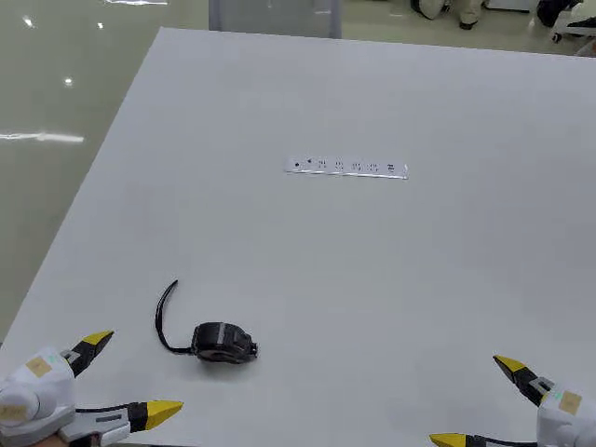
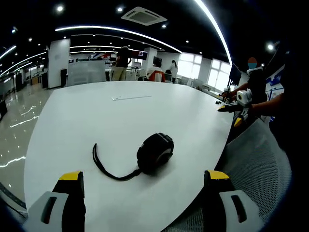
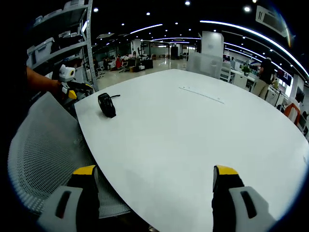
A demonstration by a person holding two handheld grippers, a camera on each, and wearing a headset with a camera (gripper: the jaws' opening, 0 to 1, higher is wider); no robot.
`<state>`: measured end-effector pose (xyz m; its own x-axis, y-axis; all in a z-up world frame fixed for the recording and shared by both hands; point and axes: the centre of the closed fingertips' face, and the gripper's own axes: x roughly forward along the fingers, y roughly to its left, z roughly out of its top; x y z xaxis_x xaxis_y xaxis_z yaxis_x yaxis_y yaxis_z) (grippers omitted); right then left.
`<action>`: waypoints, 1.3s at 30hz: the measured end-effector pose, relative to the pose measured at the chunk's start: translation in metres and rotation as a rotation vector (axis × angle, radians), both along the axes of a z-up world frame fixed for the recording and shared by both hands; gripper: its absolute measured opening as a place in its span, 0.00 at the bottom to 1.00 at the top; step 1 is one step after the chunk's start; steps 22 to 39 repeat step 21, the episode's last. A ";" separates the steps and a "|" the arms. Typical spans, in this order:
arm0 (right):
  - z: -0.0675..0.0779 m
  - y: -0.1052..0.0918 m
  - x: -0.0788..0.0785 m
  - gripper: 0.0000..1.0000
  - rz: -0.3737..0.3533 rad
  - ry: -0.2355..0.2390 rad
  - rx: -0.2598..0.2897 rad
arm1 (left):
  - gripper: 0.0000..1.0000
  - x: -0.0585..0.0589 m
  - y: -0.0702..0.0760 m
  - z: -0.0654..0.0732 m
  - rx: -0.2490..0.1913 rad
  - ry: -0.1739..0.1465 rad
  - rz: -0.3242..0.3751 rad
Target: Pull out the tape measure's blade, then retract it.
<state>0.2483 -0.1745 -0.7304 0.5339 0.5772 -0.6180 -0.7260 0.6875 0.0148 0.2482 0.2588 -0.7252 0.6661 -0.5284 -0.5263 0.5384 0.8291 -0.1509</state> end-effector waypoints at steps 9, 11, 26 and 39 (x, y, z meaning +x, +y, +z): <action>-0.001 0.005 -0.005 1.00 -0.009 0.001 0.019 | 1.00 0.000 0.000 0.007 -0.008 0.004 -0.004; -0.003 0.006 -0.008 1.00 -0.013 0.009 0.026 | 1.00 0.000 -0.002 0.007 -0.012 0.008 -0.006; 0.000 0.005 -0.016 1.00 -0.023 -0.003 0.022 | 1.00 -0.002 -0.002 -0.003 -0.034 0.020 0.005; 0.000 0.005 -0.016 1.00 -0.023 -0.003 0.022 | 1.00 -0.002 -0.002 -0.003 -0.034 0.020 0.005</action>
